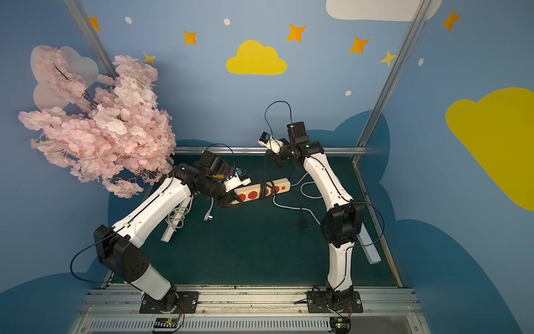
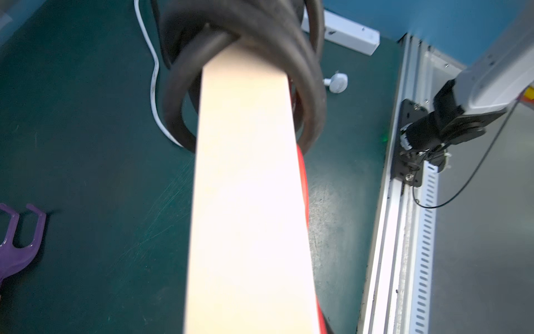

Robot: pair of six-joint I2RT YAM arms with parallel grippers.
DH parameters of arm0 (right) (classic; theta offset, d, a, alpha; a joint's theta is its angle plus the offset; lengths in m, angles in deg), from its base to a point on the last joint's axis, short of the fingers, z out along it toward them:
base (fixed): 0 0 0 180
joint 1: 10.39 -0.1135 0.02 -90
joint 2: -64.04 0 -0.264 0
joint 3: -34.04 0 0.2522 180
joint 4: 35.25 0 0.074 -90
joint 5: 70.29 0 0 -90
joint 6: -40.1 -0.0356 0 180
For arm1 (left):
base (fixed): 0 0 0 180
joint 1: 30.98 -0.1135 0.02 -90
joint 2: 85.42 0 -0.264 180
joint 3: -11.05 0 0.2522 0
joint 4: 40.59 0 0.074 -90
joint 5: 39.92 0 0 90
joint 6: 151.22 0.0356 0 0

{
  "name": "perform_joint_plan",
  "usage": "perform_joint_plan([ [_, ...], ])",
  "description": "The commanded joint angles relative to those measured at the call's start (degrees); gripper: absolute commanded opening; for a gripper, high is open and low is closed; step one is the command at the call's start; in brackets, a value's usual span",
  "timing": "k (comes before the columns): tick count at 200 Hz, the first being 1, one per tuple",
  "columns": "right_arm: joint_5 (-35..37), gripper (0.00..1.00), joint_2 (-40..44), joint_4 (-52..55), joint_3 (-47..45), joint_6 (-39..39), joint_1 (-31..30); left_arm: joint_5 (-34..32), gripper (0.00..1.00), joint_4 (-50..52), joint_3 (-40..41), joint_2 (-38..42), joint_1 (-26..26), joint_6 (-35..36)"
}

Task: Wrap the cord around the power strip
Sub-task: Wrap the power cord around the power strip.

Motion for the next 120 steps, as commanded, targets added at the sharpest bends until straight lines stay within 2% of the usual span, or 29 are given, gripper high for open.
perform_joint_plan([
  [1,-6.19,0.0,-1.11,-7.91,2.54,-7.48,3.88,15.74,0.02,2.71,-0.13,4.27,0.56,4.24],
  [18,-9.77,0.0,-1.68,-11.43,0.7,-11.43,5.13,17.95,0.02,-0.94,0.63,5.86,-0.19,2.52],
  [33,-11.07,0.07,-2.44,-13.84,-0.6,-14.15,5.69,18.94,0.02,-4.27,0.96,6.93,-0.89,0.39],
  [70,-10.17,0.31,-3.62,-21.29,-6.07,-20.75,6.03,20.73,0.03,-20.5,4.75,11.14,-4.16,-10.47],
  [84,-9.37,0.39,-3.96,-23.82,-8.15,-23.15,6.09,19.48,0.03,-25.44,5.31,12.27,-5.12,-14.19],
  [120,-9.9,0.53,-3.48,-31.13,-14.25,-30.95,5.84,16.42,0.03,-26.54,2.08,12.33,-6.63,-17.5],
])
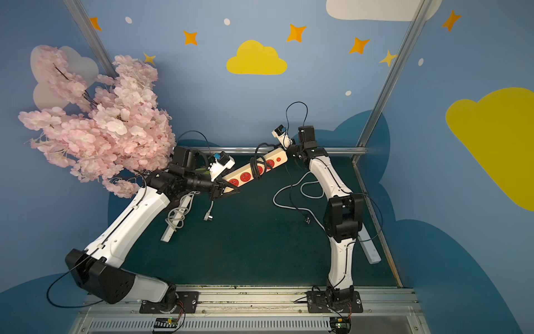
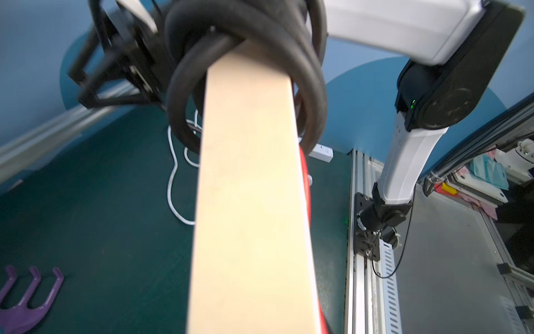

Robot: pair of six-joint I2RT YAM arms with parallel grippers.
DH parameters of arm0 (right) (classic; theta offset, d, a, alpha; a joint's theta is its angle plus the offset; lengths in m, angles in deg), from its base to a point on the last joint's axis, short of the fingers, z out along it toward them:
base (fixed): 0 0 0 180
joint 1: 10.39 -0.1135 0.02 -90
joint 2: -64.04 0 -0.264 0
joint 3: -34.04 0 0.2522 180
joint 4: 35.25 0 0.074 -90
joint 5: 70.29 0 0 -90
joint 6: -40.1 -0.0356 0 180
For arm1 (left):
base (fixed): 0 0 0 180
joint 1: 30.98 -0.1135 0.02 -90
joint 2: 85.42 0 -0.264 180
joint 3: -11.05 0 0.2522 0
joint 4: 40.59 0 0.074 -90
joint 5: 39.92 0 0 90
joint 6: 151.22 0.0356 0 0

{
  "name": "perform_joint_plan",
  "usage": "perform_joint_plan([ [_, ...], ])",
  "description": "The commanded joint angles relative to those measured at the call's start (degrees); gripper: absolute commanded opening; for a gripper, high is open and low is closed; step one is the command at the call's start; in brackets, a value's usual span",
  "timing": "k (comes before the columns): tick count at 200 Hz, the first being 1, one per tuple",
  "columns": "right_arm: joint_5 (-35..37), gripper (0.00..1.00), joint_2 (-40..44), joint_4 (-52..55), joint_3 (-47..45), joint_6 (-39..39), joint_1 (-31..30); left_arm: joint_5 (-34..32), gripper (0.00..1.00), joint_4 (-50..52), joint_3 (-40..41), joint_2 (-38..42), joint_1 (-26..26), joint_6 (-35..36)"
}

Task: Wrap the cord around the power strip
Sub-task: Wrap the power cord around the power strip.

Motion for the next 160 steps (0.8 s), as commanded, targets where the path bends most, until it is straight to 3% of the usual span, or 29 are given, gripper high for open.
perform_joint_plan([
  [1,0.56,0.54,-0.19,-8.34,-3.49,-7.8,0.25,3.38,0.03,-7.67,-3.72,1.9,-0.58,-3.16],
  [44,0.1,0.64,1.73,-14.42,-11.94,-10.97,-0.14,-0.48,0.03,-9.0,-6.87,1.24,-0.79,-6.92],
  [93,1.73,0.66,7.71,-19.85,-24.32,-12.12,-0.24,-5.27,0.03,-12.07,-8.95,-0.1,-3.14,-12.86],
  [142,2.23,0.42,9.26,-22.17,-30.08,-12.55,-0.65,-7.04,0.02,-14.88,-10.13,-2.37,-5.51,-17.74],
  [160,2.98,0.26,9.9,-22.78,-31.6,-13.25,-0.71,-8.08,0.03,-15.78,-10.56,-2.77,-6.63,-19.49],
])
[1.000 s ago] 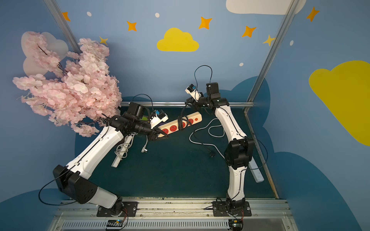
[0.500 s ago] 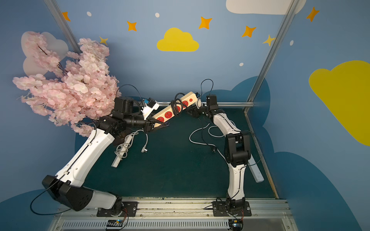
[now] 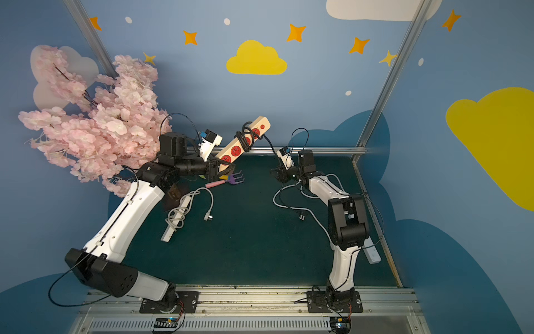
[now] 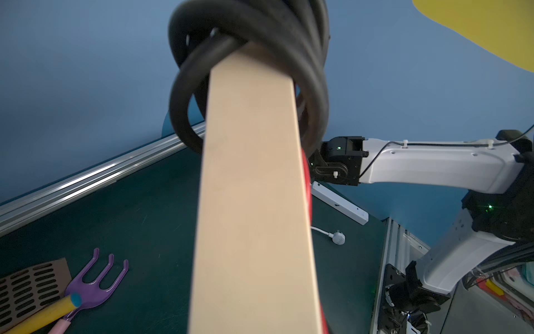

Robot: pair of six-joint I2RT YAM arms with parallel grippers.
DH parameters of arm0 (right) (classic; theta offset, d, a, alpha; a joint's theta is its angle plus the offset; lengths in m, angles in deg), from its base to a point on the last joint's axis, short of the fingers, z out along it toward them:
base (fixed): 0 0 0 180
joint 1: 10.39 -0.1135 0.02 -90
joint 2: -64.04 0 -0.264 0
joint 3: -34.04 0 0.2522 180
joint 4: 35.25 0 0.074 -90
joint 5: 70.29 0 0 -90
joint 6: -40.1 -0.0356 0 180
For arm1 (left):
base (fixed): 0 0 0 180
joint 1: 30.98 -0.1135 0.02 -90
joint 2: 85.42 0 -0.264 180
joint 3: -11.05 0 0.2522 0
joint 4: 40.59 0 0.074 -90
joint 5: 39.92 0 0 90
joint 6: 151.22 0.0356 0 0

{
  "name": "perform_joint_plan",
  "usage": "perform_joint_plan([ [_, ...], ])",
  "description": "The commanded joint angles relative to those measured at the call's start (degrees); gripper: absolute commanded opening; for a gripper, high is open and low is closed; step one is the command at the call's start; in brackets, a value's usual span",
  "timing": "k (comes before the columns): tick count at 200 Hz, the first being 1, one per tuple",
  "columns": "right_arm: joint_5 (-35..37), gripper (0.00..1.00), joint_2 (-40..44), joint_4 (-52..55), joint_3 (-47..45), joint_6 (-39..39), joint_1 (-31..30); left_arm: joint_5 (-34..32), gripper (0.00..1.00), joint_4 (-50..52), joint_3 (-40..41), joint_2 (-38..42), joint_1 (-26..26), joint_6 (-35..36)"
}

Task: Wrap the cord around the power strip
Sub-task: Wrap the power cord around the power strip.

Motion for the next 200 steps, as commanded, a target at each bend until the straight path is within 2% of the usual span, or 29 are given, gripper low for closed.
perform_joint_plan([
  [1,1.69,0.25,2.17,-1.85,-2.22,-1.56,-0.16,-0.58,0.03,-8.24,-3.85,0.7,-1.71,-3.17],
  [12,1.84,0.16,2.91,-2.87,-3.82,-2.42,-0.3,-0.94,0.03,-9.44,-3.89,0.54,-2.58,-4.64],
  [36,4.37,0.05,5.87,-5.91,-9.14,-5.01,-2.34,-2.97,0.03,-13.72,-3.84,-0.1,-4.53,-9.31],
  [60,10.63,0.0,11.16,-3.56,-14.3,-2.05,-8.68,-6.5,0.03,-18.83,-3.89,-1.94,-5.81,-14.32],
  [91,20.61,0.0,17.53,8.73,-17.2,7.42,-18.1,-12.2,0.03,-20.38,-5.33,-4.91,-6.45,-14.82],
  [112,28.12,0.0,22.56,18.94,-16.37,14.84,-23.3,-15.85,0.02,-15.56,-7.5,-7.36,-6.02,-8.94],
  [139,35.68,0.0,29.33,29.13,-13.56,21.32,-28.43,-30.25,0.02,-8.23,-7.66,-8.89,-2.73,5.66],
  [161,36.17,0.0,35.56,27.63,-13.13,26.57,-31.11,-41.17,0.03,-3.52,-6.68,-10.61,1.57,17.2],
  [176,37.02,0.0,38.08,25.6,-11.34,28.59,-31.2,-43.28,0.02,-1.94,-3.78,-10.23,3.98,21.52],
  [200,41.56,0.0,36.89,27.79,-4.02,34.03,-29.95,-41.84,0.02,5.63,-0.6,-8.91,7.65,25.93],
])
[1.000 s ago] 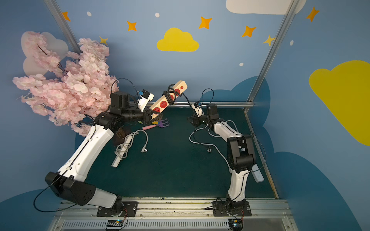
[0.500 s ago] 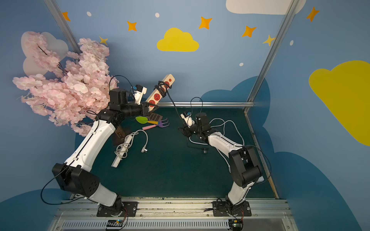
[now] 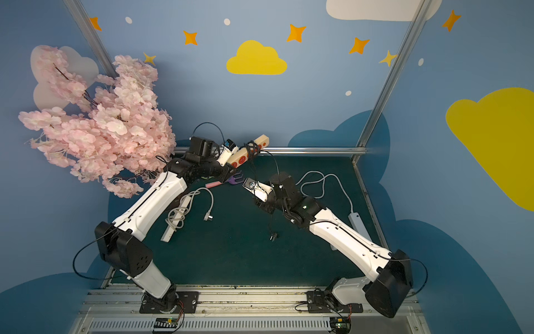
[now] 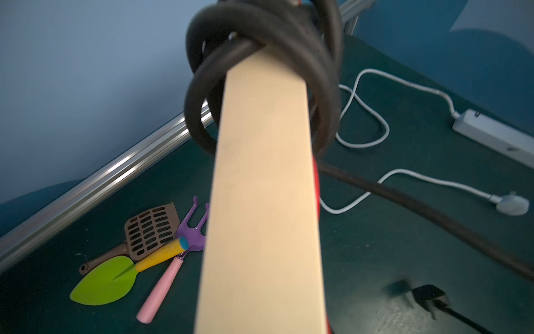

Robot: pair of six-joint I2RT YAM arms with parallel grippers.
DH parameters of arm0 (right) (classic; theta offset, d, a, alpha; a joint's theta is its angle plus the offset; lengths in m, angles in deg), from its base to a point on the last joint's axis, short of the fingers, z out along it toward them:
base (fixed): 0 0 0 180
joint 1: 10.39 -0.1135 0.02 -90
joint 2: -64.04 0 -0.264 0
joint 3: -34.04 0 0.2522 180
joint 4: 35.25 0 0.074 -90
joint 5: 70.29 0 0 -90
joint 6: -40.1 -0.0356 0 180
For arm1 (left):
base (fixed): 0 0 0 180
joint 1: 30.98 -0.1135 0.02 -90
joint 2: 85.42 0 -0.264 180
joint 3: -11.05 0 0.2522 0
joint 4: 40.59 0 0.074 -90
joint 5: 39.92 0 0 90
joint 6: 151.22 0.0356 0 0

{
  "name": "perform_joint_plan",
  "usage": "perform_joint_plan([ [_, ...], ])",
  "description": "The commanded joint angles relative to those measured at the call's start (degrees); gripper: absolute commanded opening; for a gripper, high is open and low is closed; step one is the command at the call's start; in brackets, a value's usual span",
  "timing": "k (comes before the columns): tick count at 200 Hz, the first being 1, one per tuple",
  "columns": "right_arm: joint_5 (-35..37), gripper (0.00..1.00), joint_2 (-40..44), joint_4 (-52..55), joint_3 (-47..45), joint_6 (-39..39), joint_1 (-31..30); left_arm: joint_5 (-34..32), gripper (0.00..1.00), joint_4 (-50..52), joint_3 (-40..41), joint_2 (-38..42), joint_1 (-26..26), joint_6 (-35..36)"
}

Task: Wrap the cord around the power strip
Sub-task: Wrap the power cord around the power strip.

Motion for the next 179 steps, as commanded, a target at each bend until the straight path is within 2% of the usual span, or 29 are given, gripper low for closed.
perform_joint_plan([
  [1,3.75,0.0,0.6,5.14,7.04,8.09,0.28,-10.94,0.02,1.07,1.48,1.48,0.63,8.64],
  [27,2.29,0.0,-2.89,9.27,14.91,11.37,5.97,-4.65,0.02,14.83,1.69,3.16,2.44,10.58],
  [56,-2.96,0.0,-8.17,11.03,21.46,13.39,12.31,10.57,0.03,30.48,0.38,3.24,5.33,14.73],
  [71,-7.19,0.0,-11.68,10.37,24.78,13.67,15.72,17.37,0.03,33.73,0.81,3.45,7.23,16.15],
  [90,-12.43,0.0,-17.39,11.13,29.66,15.19,19.74,29.64,0.03,37.97,-1.26,2.24,7.48,17.28],
  [116,-20.55,0.0,-24.73,11.3,36.06,14.52,25.53,42.34,0.03,40.18,-3.31,2.28,7.35,20.18],
  [149,-33.92,0.0,-32.11,10.31,41.2,7.39,32.44,55.87,0.03,39.86,-5.81,3.16,5.14,22.63],
  [165,-39.86,0.0,-34.4,10.46,41.85,3.92,34.53,59.48,0.03,36.9,-5.85,4.27,3.23,21.1],
  [179,-42.23,0.09,-35.15,8.3,40.15,0.06,35.33,61.54,0.03,29.93,-4.26,5.95,1.45,16.42],
])
